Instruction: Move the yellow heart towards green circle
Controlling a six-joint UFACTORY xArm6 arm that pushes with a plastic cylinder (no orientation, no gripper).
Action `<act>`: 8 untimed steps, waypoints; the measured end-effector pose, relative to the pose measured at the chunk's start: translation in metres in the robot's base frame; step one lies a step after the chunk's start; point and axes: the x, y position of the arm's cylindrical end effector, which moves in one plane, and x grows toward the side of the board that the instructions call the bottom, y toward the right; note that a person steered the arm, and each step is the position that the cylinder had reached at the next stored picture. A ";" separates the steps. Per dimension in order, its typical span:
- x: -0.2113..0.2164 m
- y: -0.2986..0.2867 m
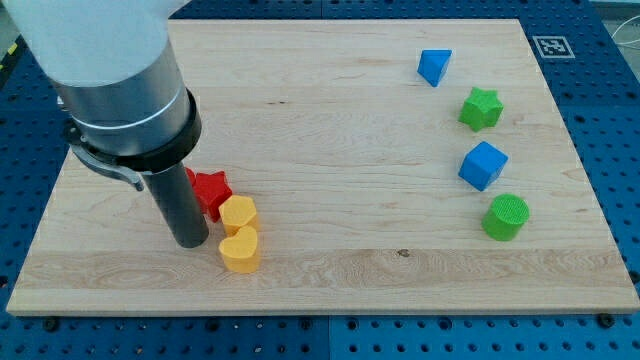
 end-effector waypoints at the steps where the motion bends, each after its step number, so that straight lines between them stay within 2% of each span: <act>1: 0.003 0.000; 2: 0.021 0.008; 5: 0.010 0.135; 7: 0.028 0.119; 8: 0.039 0.132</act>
